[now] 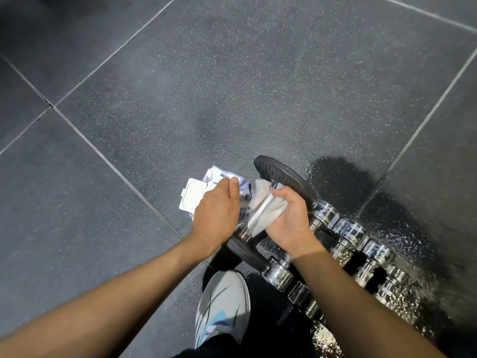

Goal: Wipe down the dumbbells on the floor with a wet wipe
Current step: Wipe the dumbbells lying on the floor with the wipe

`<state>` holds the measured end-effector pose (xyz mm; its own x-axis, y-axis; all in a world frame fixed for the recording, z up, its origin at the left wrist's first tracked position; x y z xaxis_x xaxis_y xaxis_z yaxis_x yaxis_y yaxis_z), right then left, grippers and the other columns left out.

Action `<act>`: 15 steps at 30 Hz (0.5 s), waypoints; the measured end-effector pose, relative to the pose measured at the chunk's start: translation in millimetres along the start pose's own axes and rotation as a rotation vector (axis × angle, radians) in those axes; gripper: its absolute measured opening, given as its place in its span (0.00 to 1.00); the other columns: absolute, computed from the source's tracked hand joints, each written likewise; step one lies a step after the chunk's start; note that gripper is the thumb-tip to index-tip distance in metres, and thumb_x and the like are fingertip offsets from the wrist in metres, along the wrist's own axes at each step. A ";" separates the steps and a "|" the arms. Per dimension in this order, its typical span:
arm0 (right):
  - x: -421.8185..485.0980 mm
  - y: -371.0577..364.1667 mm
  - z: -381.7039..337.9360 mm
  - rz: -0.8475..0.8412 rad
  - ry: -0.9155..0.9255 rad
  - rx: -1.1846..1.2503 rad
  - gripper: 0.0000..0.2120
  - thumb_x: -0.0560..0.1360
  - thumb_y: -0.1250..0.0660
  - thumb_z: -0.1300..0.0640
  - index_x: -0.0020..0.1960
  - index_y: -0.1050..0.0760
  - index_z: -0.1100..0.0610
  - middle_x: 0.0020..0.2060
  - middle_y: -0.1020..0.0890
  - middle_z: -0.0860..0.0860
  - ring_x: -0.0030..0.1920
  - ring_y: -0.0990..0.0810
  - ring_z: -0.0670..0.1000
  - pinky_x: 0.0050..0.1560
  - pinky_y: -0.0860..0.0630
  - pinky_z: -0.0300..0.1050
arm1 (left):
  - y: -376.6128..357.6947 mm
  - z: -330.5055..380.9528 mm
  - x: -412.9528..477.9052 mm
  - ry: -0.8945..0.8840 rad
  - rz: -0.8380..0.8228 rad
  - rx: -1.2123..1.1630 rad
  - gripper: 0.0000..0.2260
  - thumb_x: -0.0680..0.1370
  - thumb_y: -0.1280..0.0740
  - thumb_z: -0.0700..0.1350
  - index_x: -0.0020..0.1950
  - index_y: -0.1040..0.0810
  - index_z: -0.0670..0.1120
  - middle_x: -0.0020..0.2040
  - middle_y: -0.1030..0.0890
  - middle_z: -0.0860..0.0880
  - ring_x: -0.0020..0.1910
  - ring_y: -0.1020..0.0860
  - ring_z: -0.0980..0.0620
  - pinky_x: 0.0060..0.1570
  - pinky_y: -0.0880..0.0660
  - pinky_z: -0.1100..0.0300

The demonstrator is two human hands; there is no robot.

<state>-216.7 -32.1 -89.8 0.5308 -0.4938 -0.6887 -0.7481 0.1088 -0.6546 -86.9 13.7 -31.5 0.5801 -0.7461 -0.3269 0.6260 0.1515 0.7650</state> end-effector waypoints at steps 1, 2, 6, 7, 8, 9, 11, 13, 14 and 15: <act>-2.3 1.8 1.0 0.038 -0.010 -0.027 0.25 0.75 0.36 0.57 0.69 0.27 0.68 0.58 0.22 0.64 0.60 0.23 0.63 0.67 0.29 0.58 | 0.3 0.0 -0.5 -0.001 0.003 -0.008 0.19 0.87 0.50 0.55 0.38 0.35 0.53 0.39 0.23 0.48 0.43 0.25 0.41 0.45 0.31 0.48; -5.6 2.9 -1.2 0.091 0.000 -0.060 0.22 0.76 0.35 0.57 0.67 0.25 0.67 0.56 0.20 0.62 0.57 0.20 0.60 0.63 0.27 0.57 | 0.7 0.2 -1.2 -0.007 0.006 -0.012 0.19 0.87 0.50 0.55 0.38 0.36 0.53 0.38 0.23 0.48 0.42 0.25 0.41 0.44 0.31 0.49; -26.6 1.9 -6.4 0.271 0.054 -0.279 0.19 0.76 0.30 0.53 0.62 0.23 0.62 0.53 0.18 0.55 0.56 0.21 0.55 0.66 0.28 0.53 | 0.7 -0.6 -1.0 -0.014 0.014 -0.012 0.18 0.87 0.50 0.54 0.39 0.35 0.52 0.39 0.23 0.47 0.43 0.25 0.40 0.45 0.30 0.47; -35.1 -2.4 -7.3 0.306 0.061 -0.363 0.18 0.76 0.30 0.53 0.62 0.24 0.59 0.51 0.19 0.53 0.55 0.22 0.54 0.61 0.29 0.51 | -0.2 -0.3 -0.8 -0.018 0.010 -0.004 0.17 0.87 0.50 0.54 0.40 0.34 0.52 0.40 0.24 0.48 0.44 0.24 0.40 0.44 0.31 0.48; -41.1 -5.8 -7.4 0.327 0.081 -0.441 0.17 0.77 0.31 0.54 0.65 0.26 0.57 0.50 0.21 0.52 0.54 0.23 0.53 0.58 0.29 0.50 | -0.6 -0.3 -0.5 -0.022 0.009 0.006 0.17 0.87 0.50 0.55 0.42 0.33 0.52 0.40 0.24 0.49 0.44 0.24 0.40 0.43 0.33 0.49; -47.4 -12.2 -7.9 0.324 0.109 -0.508 0.18 0.79 0.34 0.55 0.68 0.27 0.54 0.52 0.21 0.51 0.54 0.23 0.53 0.57 0.29 0.50 | -1.6 -0.7 -0.2 -0.030 0.007 0.021 0.16 0.87 0.51 0.55 0.43 0.32 0.52 0.40 0.25 0.49 0.45 0.24 0.39 0.43 0.34 0.50; -57.1 -24.5 -5.9 0.298 0.181 -0.650 0.21 0.81 0.39 0.55 0.73 0.31 0.49 0.61 0.21 0.52 0.60 0.22 0.54 0.61 0.27 0.51 | -1.5 -0.8 -0.5 -0.022 0.004 0.015 0.17 0.87 0.51 0.55 0.42 0.33 0.52 0.40 0.24 0.49 0.44 0.24 0.39 0.43 0.32 0.49; -61.3 -32.3 -2.4 0.268 0.239 -0.950 0.26 0.81 0.43 0.53 0.79 0.39 0.49 0.74 0.31 0.52 0.69 0.28 0.55 0.69 0.31 0.51 | -0.4 -1.8 -0.1 -0.005 0.004 0.006 0.17 0.87 0.50 0.55 0.41 0.33 0.52 0.40 0.24 0.49 0.44 0.25 0.41 0.44 0.32 0.49; -60.1 -32.6 2.5 0.237 0.231 -1.143 0.29 0.81 0.45 0.52 0.81 0.45 0.49 0.79 0.40 0.53 0.73 0.33 0.56 0.73 0.35 0.50 | -0.7 -2.0 0.4 -0.008 0.003 0.013 0.16 0.87 0.50 0.54 0.42 0.32 0.52 0.41 0.24 0.49 0.44 0.25 0.41 0.43 0.34 0.50; -60.6 -31.5 8.8 0.208 0.195 -1.316 0.30 0.82 0.46 0.51 0.82 0.50 0.49 0.82 0.50 0.53 0.77 0.39 0.56 0.76 0.39 0.50 | -1.0 -2.3 0.7 -0.011 0.000 0.025 0.16 0.87 0.50 0.54 0.44 0.31 0.52 0.41 0.25 0.50 0.44 0.25 0.41 0.43 0.35 0.51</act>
<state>-221.8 1.9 -30.2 0.3789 -0.6952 -0.6109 -0.6893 -0.6524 0.3149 -85.9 14.5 -33.8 0.5741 -0.7533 -0.3209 0.6128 0.1353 0.7786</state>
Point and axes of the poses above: each hand's wrist, its own x-axis towards the middle knuckle, its own y-axis out of the back of the hand, z = x × y, the point moved 5 cm from there along x, towards the middle knuckle
